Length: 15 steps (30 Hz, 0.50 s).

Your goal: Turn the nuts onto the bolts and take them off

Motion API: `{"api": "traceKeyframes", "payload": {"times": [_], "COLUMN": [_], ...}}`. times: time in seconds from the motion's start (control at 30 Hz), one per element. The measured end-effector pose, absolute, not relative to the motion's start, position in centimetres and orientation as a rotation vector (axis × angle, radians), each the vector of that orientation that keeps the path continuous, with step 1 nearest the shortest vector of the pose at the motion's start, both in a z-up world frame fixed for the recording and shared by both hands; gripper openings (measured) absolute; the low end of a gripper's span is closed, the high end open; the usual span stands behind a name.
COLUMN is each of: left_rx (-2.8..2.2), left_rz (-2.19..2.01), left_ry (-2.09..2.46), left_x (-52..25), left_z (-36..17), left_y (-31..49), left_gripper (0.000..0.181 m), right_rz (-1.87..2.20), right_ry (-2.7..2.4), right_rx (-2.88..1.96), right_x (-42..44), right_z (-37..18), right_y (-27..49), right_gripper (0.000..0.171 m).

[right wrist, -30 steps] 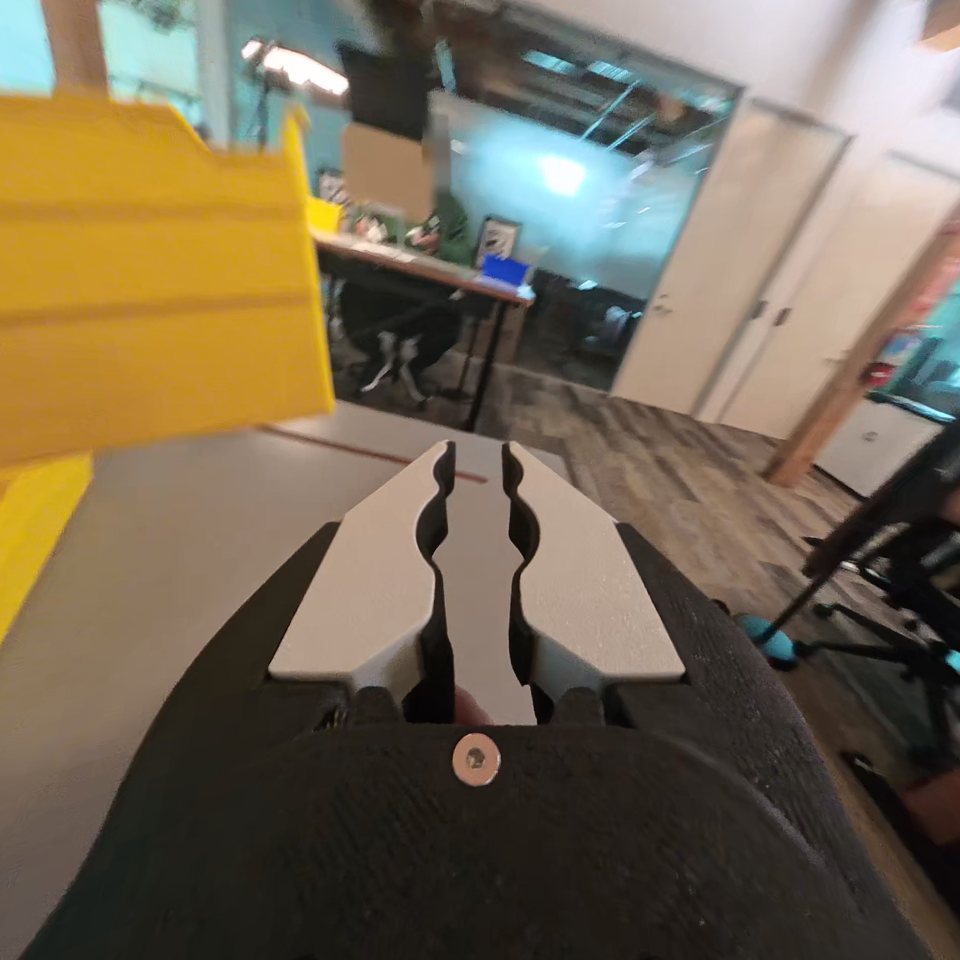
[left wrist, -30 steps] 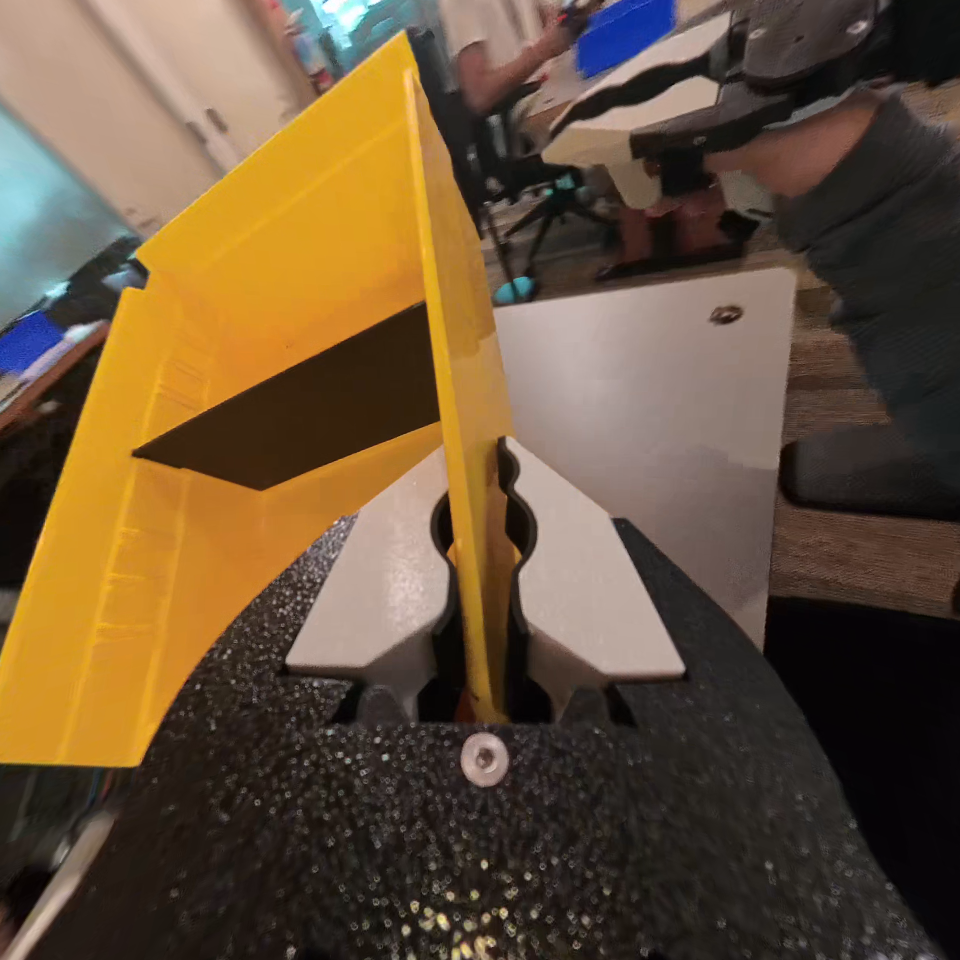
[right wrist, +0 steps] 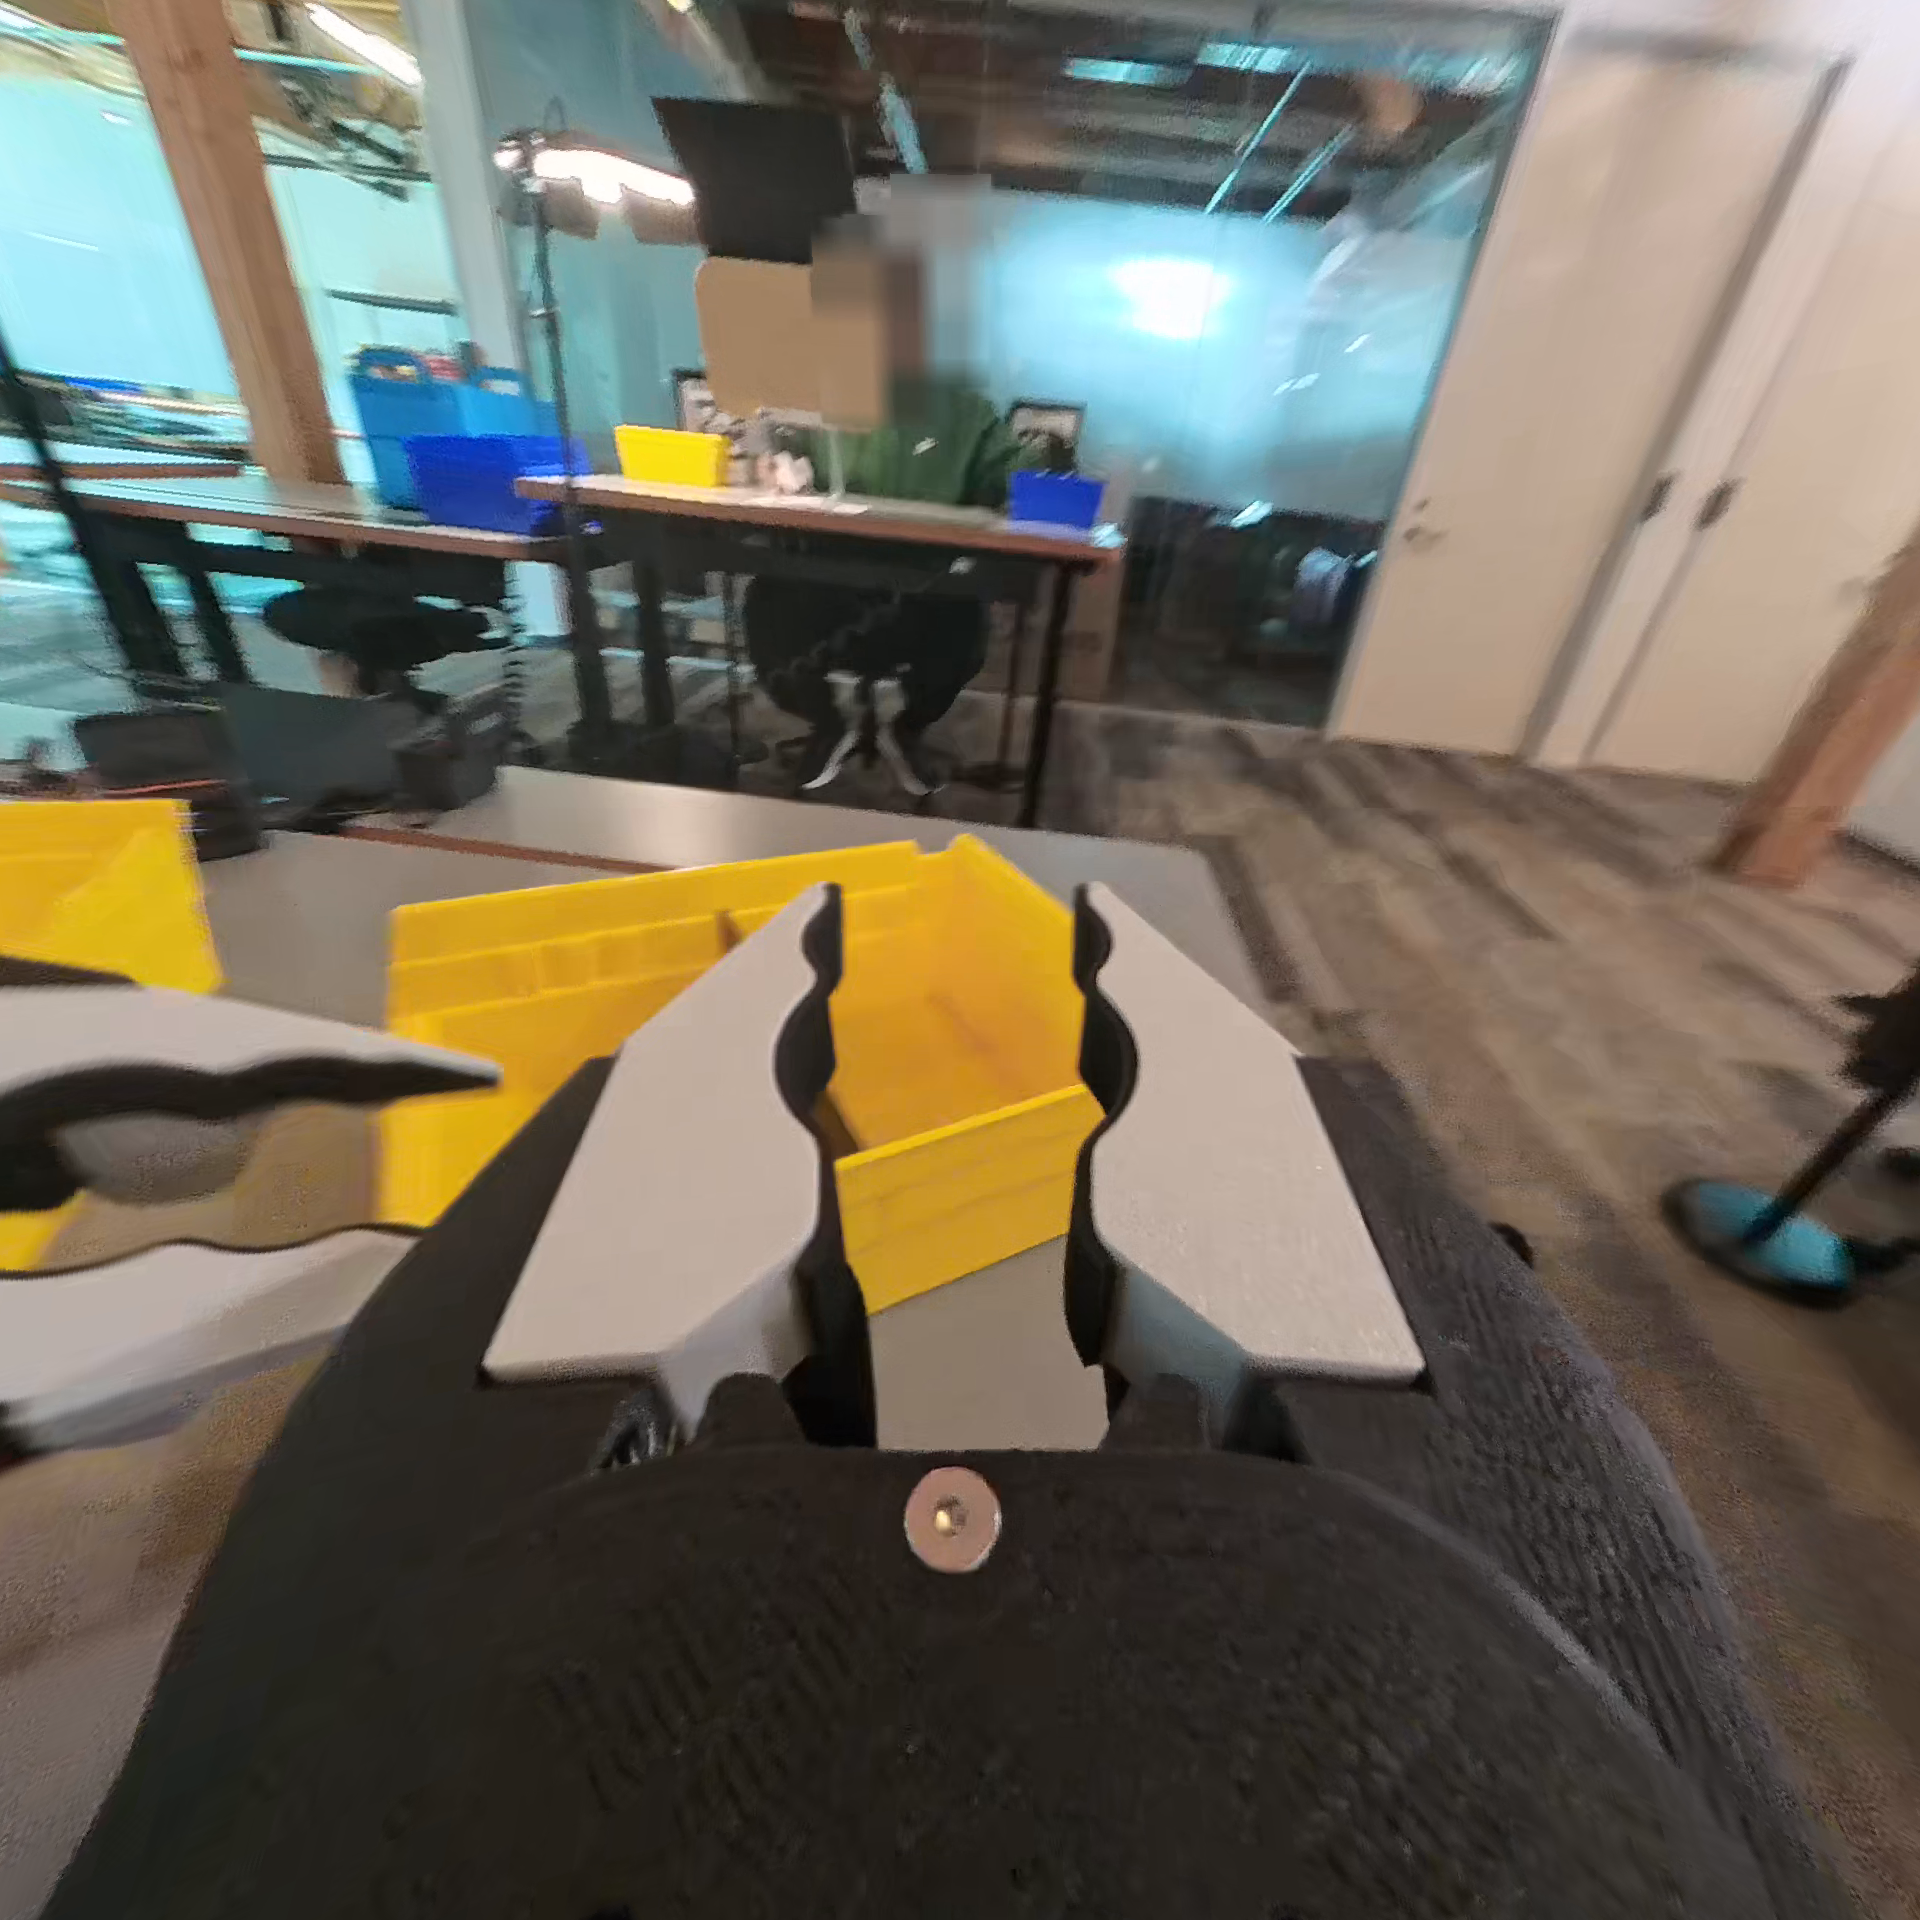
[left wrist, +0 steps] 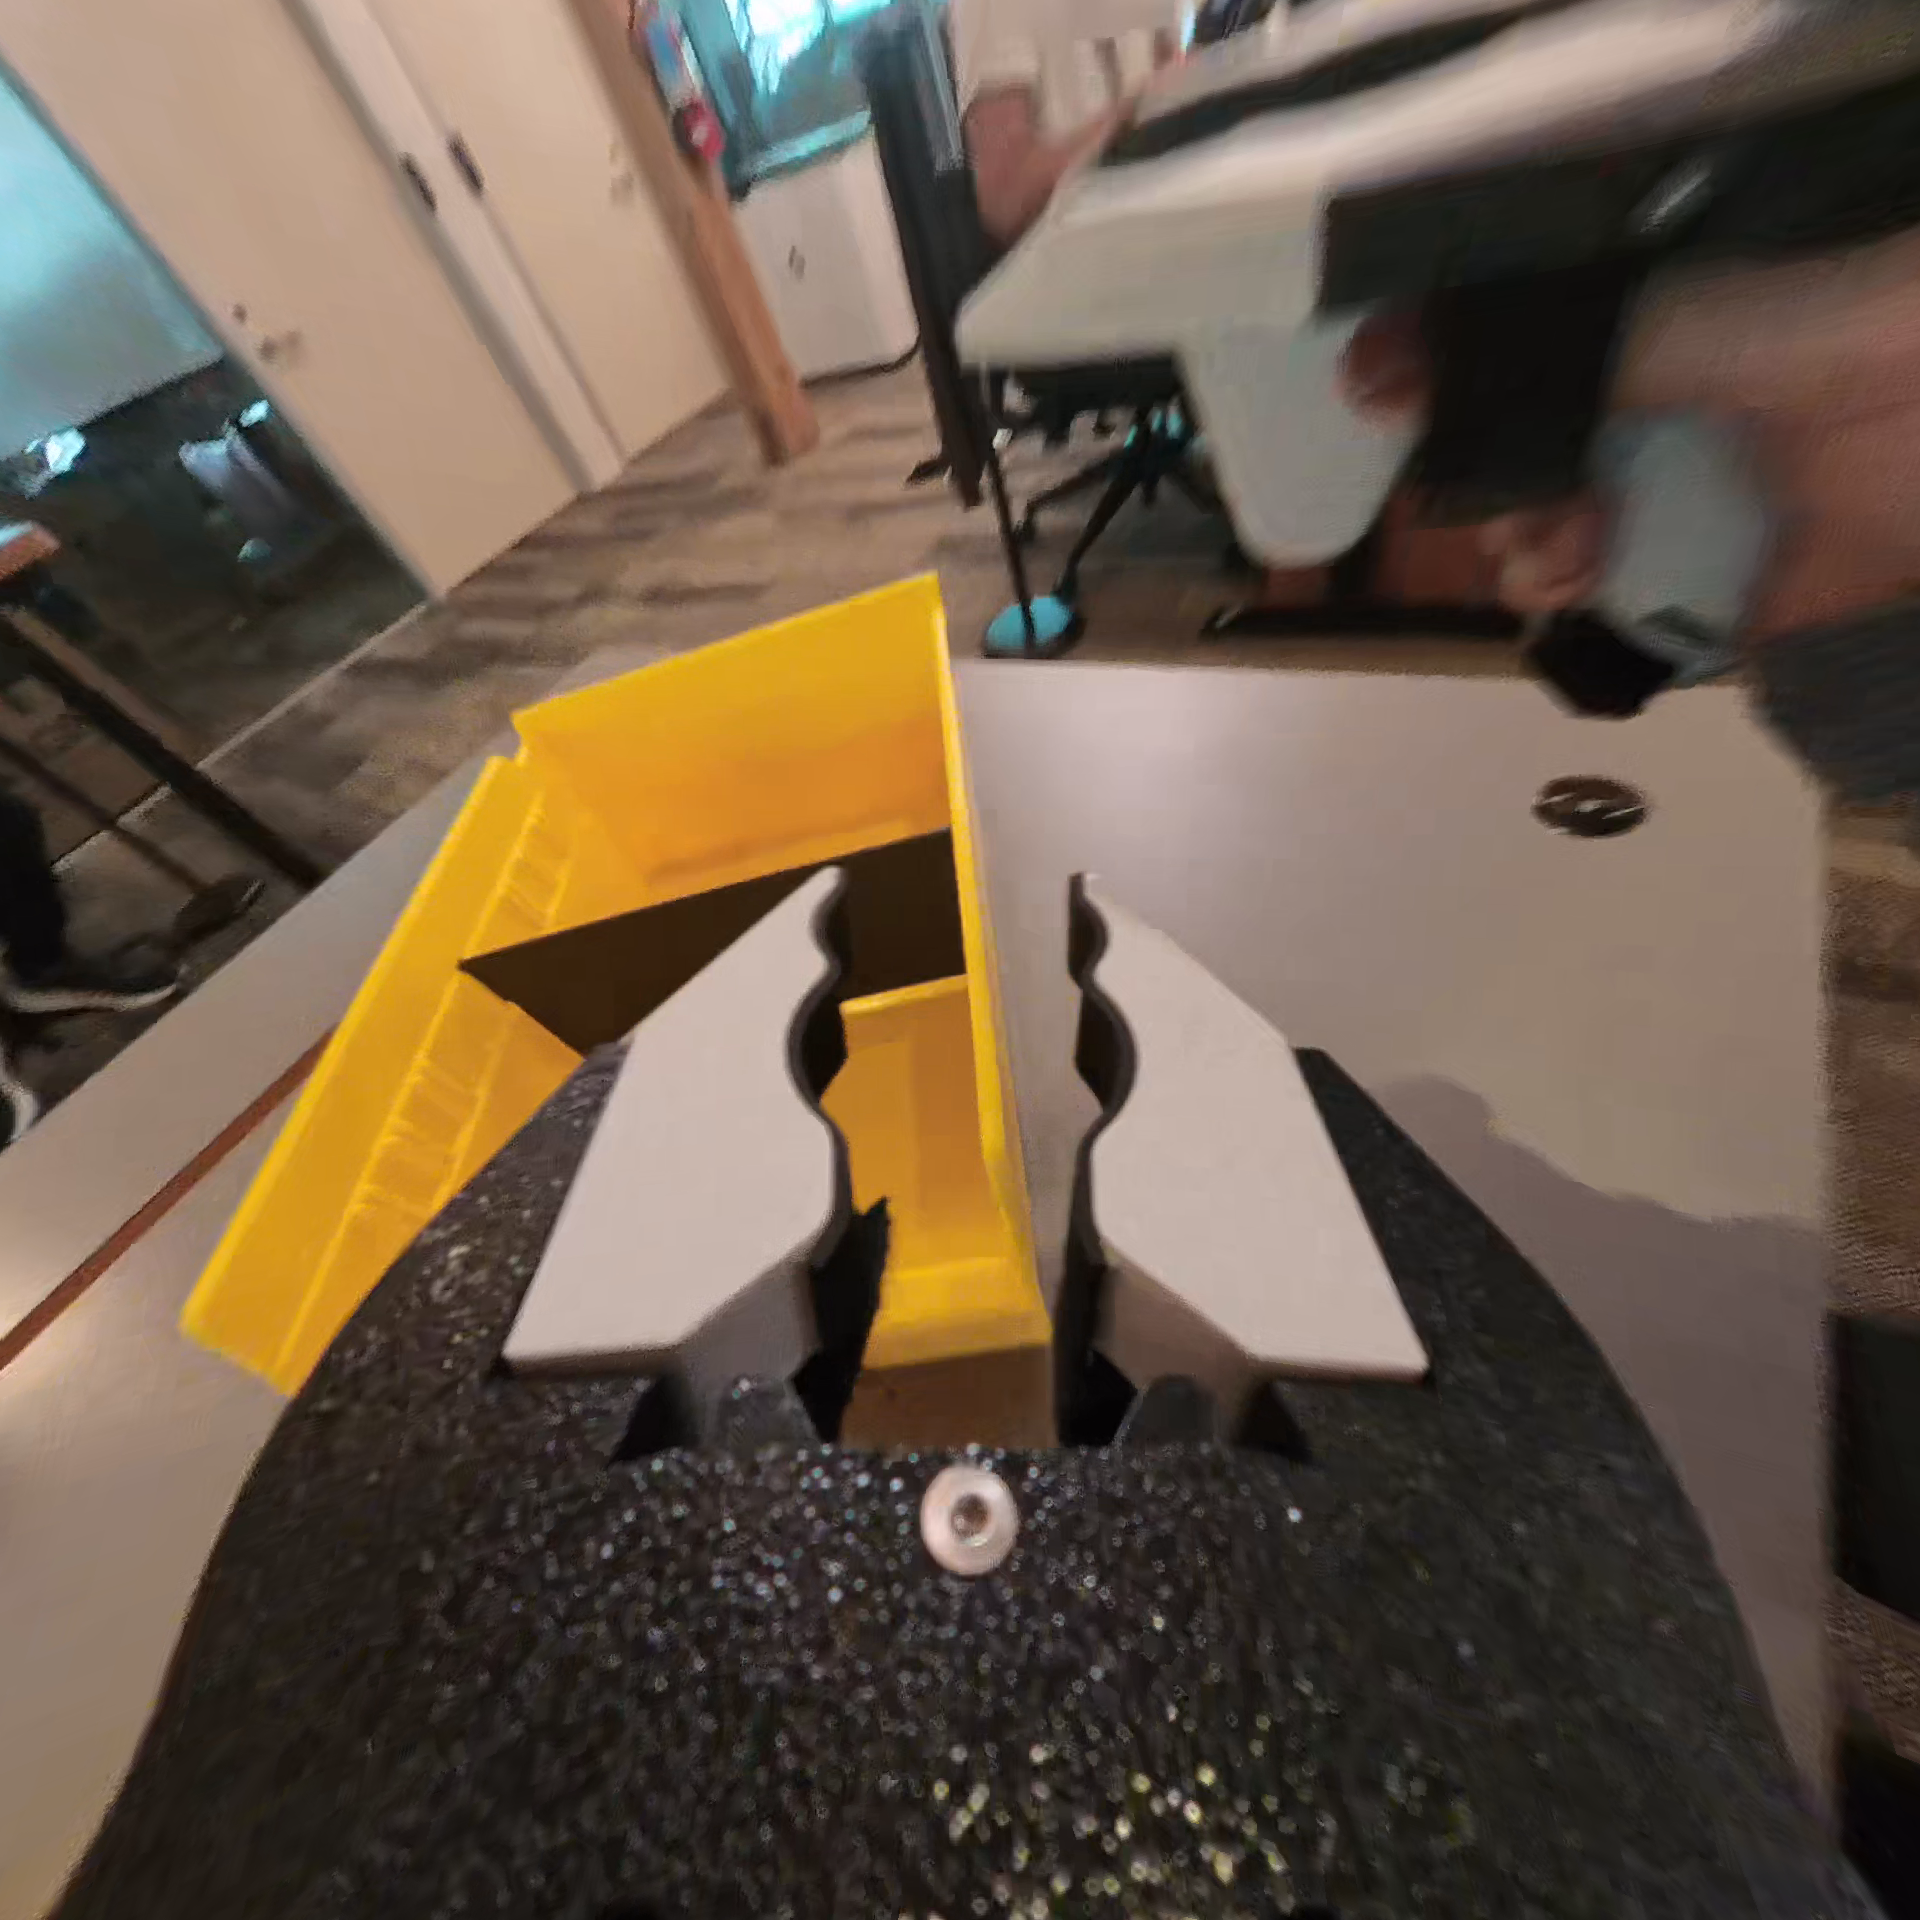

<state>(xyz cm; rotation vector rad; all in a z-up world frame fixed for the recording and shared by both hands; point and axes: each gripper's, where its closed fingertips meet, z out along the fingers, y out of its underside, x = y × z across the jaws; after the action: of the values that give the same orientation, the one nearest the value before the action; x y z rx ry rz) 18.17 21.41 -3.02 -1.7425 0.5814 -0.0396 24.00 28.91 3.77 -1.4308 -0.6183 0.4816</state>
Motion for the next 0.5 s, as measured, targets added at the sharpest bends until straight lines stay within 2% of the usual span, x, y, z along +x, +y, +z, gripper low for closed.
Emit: {"api": "traceKeyframes", "payload": {"times": [0.1, 0.23, 0.3, 0.4, 0.5], "left_rx": [-1.712, -1.753, -1.784, -1.869, -1.935], "left_rz": [-0.041, 0.142, 0.244, 0.277, 0.256], "left_ry": [0.451, 0.204, 0.069, -0.134, -0.268], "left_x": [13.7, 4.3, -0.2, -5.2, -8.2], "left_z": [-0.2, 0.6, 0.3, -1.4, -3.2], "left_y": [17.3, 11.3, 7.8, 3.0, -0.1], "left_gripper": [0.064, 0.094, 0.102, 0.115, 0.118], "right_rz": [0.649, 0.613, 0.531, 0.405, 0.337], "right_ry": [-0.642, -0.734, -0.804, -0.866, -0.926], "right_rx": [-1.538, -1.708, -1.779, -1.850, -1.899], "right_x": [21.6, 18.4, 17.0, 15.5, 14.5], "right_z": [2.8, -0.1, -1.8, -4.0, -6.0], "right_y": [27.9, 27.1, 26.7, 26.6, 26.5], "right_gripper": [0.083, 0.112, 0.116, 0.112, 0.111]}}
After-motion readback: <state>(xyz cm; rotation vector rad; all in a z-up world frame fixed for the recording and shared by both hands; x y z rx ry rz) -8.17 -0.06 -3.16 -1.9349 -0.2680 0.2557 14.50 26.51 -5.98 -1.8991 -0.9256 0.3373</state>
